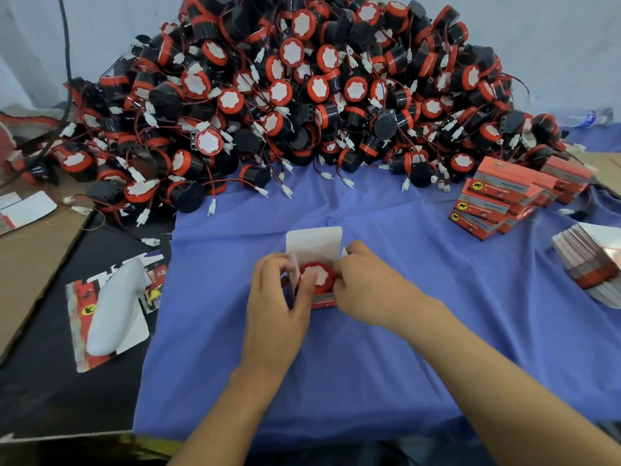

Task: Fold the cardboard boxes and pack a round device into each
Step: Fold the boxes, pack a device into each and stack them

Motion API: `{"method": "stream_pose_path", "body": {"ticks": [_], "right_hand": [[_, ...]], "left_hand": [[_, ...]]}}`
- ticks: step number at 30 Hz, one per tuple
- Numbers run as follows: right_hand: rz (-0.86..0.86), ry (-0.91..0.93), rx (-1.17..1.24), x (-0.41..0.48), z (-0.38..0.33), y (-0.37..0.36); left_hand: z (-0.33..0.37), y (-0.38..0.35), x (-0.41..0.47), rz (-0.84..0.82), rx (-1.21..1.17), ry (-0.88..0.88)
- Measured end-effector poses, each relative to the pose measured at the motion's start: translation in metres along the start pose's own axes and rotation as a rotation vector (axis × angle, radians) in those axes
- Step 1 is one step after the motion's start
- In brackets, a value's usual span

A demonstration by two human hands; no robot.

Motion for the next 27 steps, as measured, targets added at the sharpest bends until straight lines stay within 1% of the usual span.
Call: {"method": "stream_pose_path", "body": {"ticks": [2,4,6,7,9,12,13,15,17,22,25,27], "right_hand": [[0.267,0.055,0.088,-0.008,0.002,0.0],[0.483,0.079,0.293,-0.021,0.009,-0.005],[0.64,-0.006,0.592,-0.026,0.025,-0.014],[0.687,-0.066,0.749,-0.027,0.036,-0.021],[0.695,-0.134,0.967,-0.023,0.048,-0.034],[0.643,-0.086,1.051,-0.019,0.048,-0.039],[0.63,-0.068,1.048,-0.017,0.048,-0.039],[0.603,-0.037,0.967,-0.015,0.046,-0.037],[0.577,-0.015,0.889,-0.013,0.044,-0.037],[0.587,0.052,0.901,-0.016,0.038,-0.035],[0.629,0.076,0.812,-0.02,0.038,-0.038],[0.627,0.088,0.822,-0.023,0.039,-0.04]], "left_hand": [[0.005,0.001,-0.002,0.019,0.055,-0.063],[0.007,0.005,0.0,0.051,0.044,-0.057],[0.006,0.005,0.001,0.052,0.071,-0.056],[0.005,0.004,0.002,0.045,0.084,-0.062],[0.002,0.002,0.004,0.018,0.088,-0.056],[-0.005,-0.001,0.005,-0.025,0.038,0.011],[-0.008,-0.001,0.006,-0.031,0.01,0.04],[-0.013,0.0,0.007,-0.05,-0.071,0.099],[-0.014,0.0,0.008,-0.071,-0.109,0.105],[-0.008,0.0,0.008,-0.074,-0.044,0.037],[-0.009,0.002,0.008,-0.059,-0.01,0.008],[-0.013,0.001,0.008,-0.073,-0.017,0.034]]}}
Point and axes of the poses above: each hand's wrist, its own x-axis towards the middle knuckle, its own y-axis out of the back of the hand, z = x × y, the point moved 7 cm from there along x, towards the middle knuckle, and after that the axes turned 14 degrees about y, right-handed, at the moved point
